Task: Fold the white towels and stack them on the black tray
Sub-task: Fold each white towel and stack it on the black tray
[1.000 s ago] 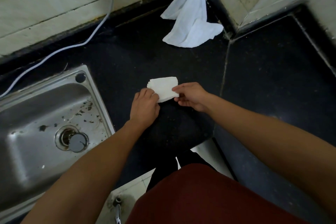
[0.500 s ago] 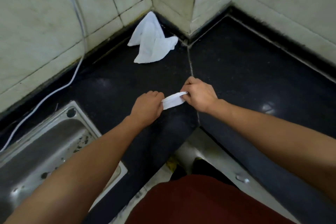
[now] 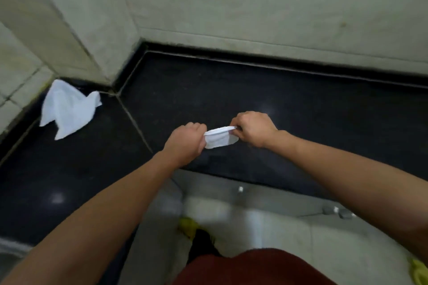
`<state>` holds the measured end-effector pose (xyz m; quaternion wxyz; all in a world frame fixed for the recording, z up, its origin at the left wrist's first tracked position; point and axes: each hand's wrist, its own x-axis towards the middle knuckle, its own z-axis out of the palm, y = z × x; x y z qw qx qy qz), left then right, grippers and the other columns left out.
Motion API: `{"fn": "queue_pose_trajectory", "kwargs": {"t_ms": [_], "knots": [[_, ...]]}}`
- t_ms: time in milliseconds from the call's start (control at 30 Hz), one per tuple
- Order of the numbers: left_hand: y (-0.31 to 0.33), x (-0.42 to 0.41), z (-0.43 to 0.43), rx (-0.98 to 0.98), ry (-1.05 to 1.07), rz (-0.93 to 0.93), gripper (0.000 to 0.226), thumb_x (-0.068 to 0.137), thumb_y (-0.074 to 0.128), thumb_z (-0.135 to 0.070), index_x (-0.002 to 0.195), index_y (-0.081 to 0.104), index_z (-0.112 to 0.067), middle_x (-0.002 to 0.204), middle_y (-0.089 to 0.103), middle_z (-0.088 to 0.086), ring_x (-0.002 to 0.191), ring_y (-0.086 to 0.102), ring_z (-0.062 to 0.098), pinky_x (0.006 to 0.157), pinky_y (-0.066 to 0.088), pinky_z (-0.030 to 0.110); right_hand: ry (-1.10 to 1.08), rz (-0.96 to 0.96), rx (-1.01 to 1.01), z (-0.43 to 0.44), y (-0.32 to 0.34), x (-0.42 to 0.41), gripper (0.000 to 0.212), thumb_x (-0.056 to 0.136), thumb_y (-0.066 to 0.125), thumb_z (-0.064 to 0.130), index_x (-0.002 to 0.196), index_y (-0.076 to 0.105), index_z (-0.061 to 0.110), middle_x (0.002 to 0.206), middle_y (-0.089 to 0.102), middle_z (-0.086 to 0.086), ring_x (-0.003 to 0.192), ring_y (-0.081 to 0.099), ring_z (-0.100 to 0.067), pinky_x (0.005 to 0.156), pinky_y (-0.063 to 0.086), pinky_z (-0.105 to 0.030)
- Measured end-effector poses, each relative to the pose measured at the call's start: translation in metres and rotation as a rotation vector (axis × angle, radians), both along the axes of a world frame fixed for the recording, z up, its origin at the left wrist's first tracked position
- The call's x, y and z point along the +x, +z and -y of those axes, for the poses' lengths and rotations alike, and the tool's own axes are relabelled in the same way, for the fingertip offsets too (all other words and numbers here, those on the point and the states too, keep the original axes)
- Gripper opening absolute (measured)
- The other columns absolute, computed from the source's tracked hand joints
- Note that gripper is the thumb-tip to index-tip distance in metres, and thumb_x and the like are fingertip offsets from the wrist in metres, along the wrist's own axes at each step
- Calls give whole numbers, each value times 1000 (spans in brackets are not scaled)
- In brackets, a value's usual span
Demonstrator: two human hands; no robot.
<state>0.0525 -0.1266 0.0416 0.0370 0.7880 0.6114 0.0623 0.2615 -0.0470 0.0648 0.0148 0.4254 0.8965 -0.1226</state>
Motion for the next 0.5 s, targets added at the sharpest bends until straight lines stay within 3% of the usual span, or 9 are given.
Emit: {"fn": "queue_pose_trajectory", "kwargs": {"t_ms": [267, 367, 500], "knots": [[21, 219, -38, 0, -366, 108, 16, 96, 45, -30, 93, 51, -16, 95, 58, 2, 89, 52, 23, 68, 30, 31, -425, 17, 34, 48, 19, 235, 24, 93, 51, 38, 103, 66, 23, 105, 65, 0, 100, 59, -25, 70, 45, -36], [29, 295, -58, -7, -536, 90, 16, 95, 45, -29, 90, 50, -15, 93, 59, 3, 88, 52, 25, 68, 35, 34, -590, -7, 49, 68, 22, 308, 22, 94, 51, 37, 104, 66, 24, 104, 64, 1, 99, 59, -23, 67, 39, -32], [31, 386, -82, -8, -761, 63, 19, 95, 44, -30, 92, 51, -13, 93, 59, 4, 88, 53, 25, 69, 37, 36, -796, -13, 63, 90, 24, 385, 20, 93, 52, 37, 100, 66, 25, 103, 66, 3, 98, 60, -23, 69, 43, -33]]}}
